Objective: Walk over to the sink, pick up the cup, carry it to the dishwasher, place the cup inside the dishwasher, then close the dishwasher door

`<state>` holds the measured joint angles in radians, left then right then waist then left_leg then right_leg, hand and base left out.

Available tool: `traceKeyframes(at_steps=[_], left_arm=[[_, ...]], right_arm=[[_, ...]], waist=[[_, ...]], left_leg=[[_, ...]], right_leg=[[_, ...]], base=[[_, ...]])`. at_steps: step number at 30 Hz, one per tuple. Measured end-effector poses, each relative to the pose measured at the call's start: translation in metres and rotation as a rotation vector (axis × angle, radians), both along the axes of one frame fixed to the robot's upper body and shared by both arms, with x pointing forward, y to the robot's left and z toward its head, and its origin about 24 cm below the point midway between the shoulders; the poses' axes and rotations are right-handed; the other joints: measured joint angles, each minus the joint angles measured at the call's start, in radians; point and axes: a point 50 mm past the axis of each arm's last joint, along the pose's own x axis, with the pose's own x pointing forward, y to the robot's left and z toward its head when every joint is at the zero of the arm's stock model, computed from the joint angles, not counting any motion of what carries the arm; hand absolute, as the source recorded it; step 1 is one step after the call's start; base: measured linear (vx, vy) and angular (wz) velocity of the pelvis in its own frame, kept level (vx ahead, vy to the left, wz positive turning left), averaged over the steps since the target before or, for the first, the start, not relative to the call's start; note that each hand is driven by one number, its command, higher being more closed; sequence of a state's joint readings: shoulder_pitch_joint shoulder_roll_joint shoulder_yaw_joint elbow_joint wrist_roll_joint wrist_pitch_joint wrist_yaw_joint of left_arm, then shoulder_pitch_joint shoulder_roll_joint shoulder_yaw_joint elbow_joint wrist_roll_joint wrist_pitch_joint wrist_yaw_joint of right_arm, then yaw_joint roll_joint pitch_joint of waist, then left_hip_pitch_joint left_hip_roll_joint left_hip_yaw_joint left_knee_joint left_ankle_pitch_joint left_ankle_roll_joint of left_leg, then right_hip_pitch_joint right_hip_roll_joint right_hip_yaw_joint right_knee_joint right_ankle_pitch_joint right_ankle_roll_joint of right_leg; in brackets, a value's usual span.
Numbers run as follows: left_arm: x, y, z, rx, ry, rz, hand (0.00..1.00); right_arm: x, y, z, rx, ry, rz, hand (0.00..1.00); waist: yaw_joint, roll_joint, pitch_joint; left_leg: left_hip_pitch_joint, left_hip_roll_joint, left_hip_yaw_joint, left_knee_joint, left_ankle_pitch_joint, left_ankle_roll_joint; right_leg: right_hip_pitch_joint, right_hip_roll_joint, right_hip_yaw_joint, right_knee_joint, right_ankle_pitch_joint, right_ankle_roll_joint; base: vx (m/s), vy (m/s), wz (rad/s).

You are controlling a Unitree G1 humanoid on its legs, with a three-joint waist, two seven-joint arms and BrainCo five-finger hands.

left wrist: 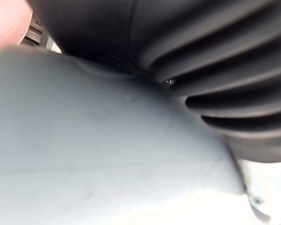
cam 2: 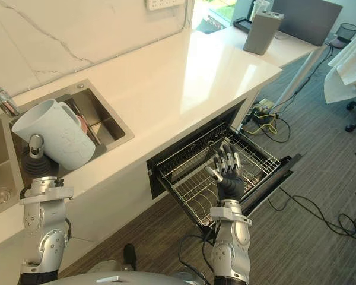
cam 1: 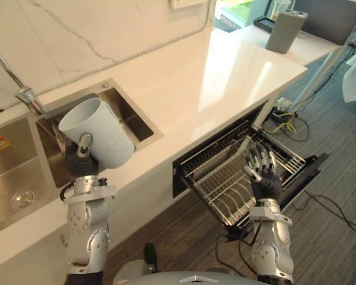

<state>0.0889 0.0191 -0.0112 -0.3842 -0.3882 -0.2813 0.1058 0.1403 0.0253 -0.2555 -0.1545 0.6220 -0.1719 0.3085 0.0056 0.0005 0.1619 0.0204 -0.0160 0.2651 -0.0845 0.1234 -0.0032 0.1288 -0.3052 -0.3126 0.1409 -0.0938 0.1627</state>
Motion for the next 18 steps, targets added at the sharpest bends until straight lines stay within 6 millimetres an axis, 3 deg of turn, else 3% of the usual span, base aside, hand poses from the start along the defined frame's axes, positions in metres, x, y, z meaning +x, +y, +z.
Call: traceKeyframes(at_steps=[6, 18], left_arm=[[0.02, -0.028, -0.003, 0.129, 0.051, 0.071, 1.0], [0.027, -0.066, -0.008, 0.495, 0.076, 0.311, 1.0]], right_arm=[[0.006, 0.017, 0.032, 0.024, -0.169, 0.17, 0.0], [0.024, 0.082, 0.047, 0.116, -0.126, 0.572, 0.0]], waist=[[-0.029, 0.001, 0.004], [-0.028, 0.002, 0.003]], left_leg=[[0.001, 0.033, 0.006, -0.002, 0.034, -0.01], [-0.025, 0.06, -0.02, -0.003, 0.068, -0.015]], right_leg=[[0.004, 0.033, 0.0, -0.019, -0.012, 0.002], [-0.005, 0.066, -0.012, -0.032, 0.004, -0.005]], base=[[-0.07, -0.038, -0.06], [-0.03, -0.006, 0.05]])
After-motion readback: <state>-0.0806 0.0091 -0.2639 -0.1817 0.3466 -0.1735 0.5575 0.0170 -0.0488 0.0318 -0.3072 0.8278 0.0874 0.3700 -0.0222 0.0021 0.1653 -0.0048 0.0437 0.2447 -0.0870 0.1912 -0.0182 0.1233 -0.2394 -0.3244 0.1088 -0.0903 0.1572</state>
